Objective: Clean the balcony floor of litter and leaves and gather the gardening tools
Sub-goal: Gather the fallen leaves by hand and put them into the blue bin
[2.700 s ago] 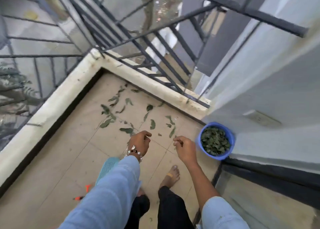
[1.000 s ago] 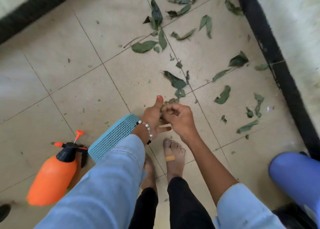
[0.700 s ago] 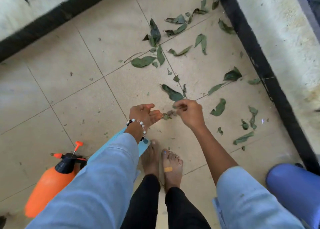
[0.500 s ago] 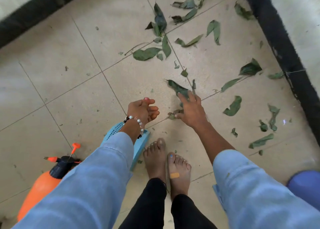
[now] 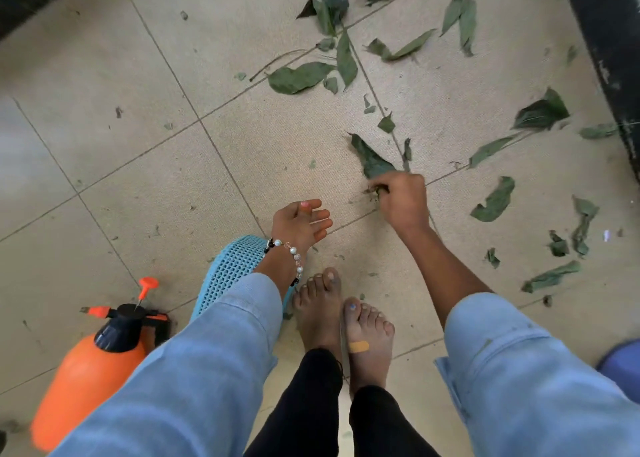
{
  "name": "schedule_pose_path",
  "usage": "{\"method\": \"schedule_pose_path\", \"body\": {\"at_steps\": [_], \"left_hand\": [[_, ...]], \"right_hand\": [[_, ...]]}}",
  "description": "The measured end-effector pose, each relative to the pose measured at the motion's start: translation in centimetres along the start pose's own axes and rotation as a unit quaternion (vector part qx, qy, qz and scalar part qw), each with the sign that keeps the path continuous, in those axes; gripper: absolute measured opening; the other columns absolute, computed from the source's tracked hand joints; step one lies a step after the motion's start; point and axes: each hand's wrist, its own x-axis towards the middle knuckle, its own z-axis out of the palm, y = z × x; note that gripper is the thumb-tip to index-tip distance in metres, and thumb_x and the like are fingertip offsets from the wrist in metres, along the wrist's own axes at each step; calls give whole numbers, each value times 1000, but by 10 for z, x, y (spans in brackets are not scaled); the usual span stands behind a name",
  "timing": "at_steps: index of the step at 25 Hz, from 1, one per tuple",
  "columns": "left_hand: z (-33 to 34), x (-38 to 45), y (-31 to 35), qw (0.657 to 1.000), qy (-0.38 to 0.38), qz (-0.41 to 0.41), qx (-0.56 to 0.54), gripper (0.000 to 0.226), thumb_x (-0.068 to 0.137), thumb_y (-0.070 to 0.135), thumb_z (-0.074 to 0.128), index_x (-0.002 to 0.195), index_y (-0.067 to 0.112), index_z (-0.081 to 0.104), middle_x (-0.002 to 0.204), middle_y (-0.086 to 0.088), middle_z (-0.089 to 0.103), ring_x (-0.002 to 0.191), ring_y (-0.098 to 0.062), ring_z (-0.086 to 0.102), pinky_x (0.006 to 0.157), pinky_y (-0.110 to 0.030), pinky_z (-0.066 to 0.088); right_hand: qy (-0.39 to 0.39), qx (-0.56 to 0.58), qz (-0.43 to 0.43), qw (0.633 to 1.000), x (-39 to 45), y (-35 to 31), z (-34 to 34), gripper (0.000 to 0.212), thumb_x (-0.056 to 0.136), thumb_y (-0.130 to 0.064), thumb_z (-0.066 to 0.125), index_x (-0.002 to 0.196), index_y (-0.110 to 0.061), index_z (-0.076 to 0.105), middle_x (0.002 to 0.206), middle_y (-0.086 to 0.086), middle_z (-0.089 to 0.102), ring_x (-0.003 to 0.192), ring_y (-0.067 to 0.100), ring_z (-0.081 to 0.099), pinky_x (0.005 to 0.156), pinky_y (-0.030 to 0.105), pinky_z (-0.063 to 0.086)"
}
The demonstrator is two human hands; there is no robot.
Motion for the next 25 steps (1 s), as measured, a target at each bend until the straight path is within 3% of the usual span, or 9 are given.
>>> {"method": "schedule_pose_path", "body": {"at_steps": [2, 6, 10, 12, 15, 18, 21, 23, 25], "left_hand": [[6, -5, 4, 1000, -14, 1, -6, 28, 105, 16, 35, 102, 2, 59, 82, -10, 66, 59, -14, 68, 56, -21, 54], [11, 3, 22, 999, -15, -4, -43, 32, 106, 15, 31, 94, 6, 60, 75, -7, 67, 66, -18, 66, 58, -22, 52], [12, 13, 34, 999, 4, 19, -26, 22, 105, 15, 34, 111, 9, 54, 87, -5, 61, 76, -16, 59, 70, -25, 50], [10, 7, 38, 999, -14, 10, -31, 21, 105, 16, 35, 112, 11, 54, 88, -2, 59, 77, -13, 56, 72, -25, 48], [7, -10, 43, 999, -42, -21, -7, 24, 104, 21, 40, 121, 20, 57, 101, 2, 59, 89, -12, 53, 87, -35, 47], [8, -43, 62, 992, -92, -53, -72, 32, 104, 28, 38, 132, 23, 53, 117, -3, 59, 108, -20, 56, 95, -43, 47], [9, -79, 91, 978, -115, -86, -152, 36, 102, 36, 41, 120, 13, 62, 116, -12, 66, 108, -22, 63, 94, -38, 51], [8, -104, 112, 984, -71, -99, -128, 37, 98, 39, 50, 104, 8, 69, 106, -13, 70, 98, -23, 67, 92, -37, 54], [4, -125, 134, 987, -14, -99, -123, 36, 98, 35, 53, 98, 3, 70, 94, -16, 71, 85, -26, 67, 83, -38, 55]], "right_hand": [[42, 38, 45, 997, 13, -11, -12, 45, 83, 9, 60, 123, -11, 63, 94, 7, 70, 87, 18, 65, 86, 18, 47], [-55, -153, 37, 986, 31, -21, 3, 66, 91, 8, 45, 150, -12, 22, 96, 15, 55, 85, 24, 53, 69, 31, 41], [-46, -217, -21, 975, 33, -16, 19, 30, 88, 9, 47, 112, 3, 62, 108, 19, 57, 86, 27, 58, 63, 25, 36], [-31, -119, 12, 992, 29, -18, 14, 21, 84, 6, 54, 95, 1, 71, 96, 16, 62, 78, 23, 57, 63, 27, 41], [2, 97, 52, 994, 7, -41, -7, 19, 82, -1, 66, 97, -7, 75, 96, 10, 68, 80, 17, 61, 71, 21, 48], [-30, 171, 12, 985, -31, -91, -31, 22, 79, 3, 66, 97, -6, 75, 98, 9, 66, 83, 16, 61, 76, 17, 48], [-6, 99, -46, 994, -62, -142, -54, 21, 73, 8, 61, 88, -1, 72, 91, 11, 63, 81, 22, 57, 72, 16, 38], [14, -28, -103, 994, -69, -170, -75, 13, 71, 2, 65, 81, -4, 71, 92, 10, 61, 84, 29, 54, 71, 27, 42], [-72, -108, -123, 984, -65, -200, -109, 14, 79, -10, 63, 90, -11, 72, 110, 6, 52, 102, 28, 44, 78, 37, 39]]}}
